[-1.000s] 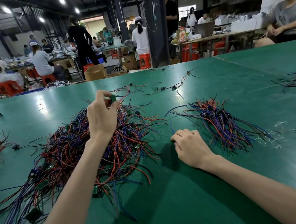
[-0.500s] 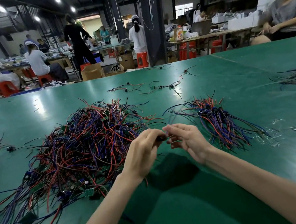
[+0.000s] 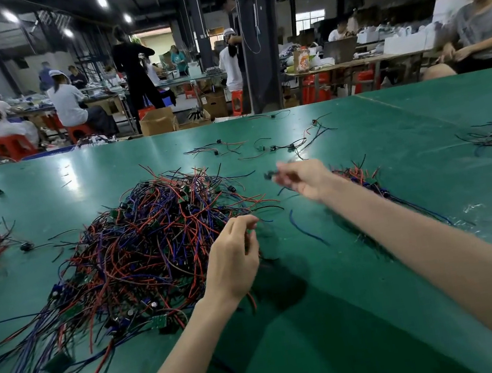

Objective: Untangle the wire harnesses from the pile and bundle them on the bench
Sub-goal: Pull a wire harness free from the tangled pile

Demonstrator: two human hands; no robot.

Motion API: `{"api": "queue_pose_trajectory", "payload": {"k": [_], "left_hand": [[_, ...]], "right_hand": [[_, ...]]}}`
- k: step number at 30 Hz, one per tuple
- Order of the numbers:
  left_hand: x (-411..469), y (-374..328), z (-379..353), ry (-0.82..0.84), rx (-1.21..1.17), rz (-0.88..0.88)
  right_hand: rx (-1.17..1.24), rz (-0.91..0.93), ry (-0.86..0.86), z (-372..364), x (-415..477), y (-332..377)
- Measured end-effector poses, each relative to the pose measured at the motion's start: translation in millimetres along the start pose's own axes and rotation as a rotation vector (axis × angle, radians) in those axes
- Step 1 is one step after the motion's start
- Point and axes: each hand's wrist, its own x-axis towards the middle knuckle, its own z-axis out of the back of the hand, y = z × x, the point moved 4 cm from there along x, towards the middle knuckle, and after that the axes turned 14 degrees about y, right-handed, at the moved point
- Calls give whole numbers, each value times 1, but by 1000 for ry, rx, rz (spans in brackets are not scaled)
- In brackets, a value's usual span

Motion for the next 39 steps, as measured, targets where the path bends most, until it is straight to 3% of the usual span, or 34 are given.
{"api": "queue_pose_trajectory", "payload": {"k": [3, 8, 13, 16, 20, 23, 24, 26, 28, 30, 33, 39], "left_hand": [[-3, 1, -2, 54, 47, 17], [-2, 4, -4, 113, 153, 73], [-1, 15, -8, 224, 277, 194], [-1, 18, -13, 293, 365, 213], [0, 16, -14, 292, 295, 216], [-1, 13, -13, 296, 259, 211], [-2, 12, -12, 295, 268, 204], [-2, 12, -11, 286, 273, 196], [-2, 14, -12, 279, 269, 191], [-3, 15, -11, 273, 263, 195], [-3, 16, -10, 251, 245, 196], [-1, 15, -10, 236, 260, 190]], "right_hand": [[114, -43, 82, -4, 39, 11], [-623, -179, -12, -10, 57, -19], [-1109, -53, 84, -51, 56, -41], [-1398, 27, 34, -78, 57, -47], [-1235, 137, -15, -109, 60, -42], [-1442, 287, -139, -127, 61, -35], [-1494, 304, -94, -135, 62, -33], [-1479, 179, 169, -149, 69, -36], [-1353, 29, 406, -159, 70, -40], [-1137, -101, 518, -164, 68, -45], [-1089, -150, 557, -163, 70, -53], [-1412, 118, 495, -165, 69, -52]]}}
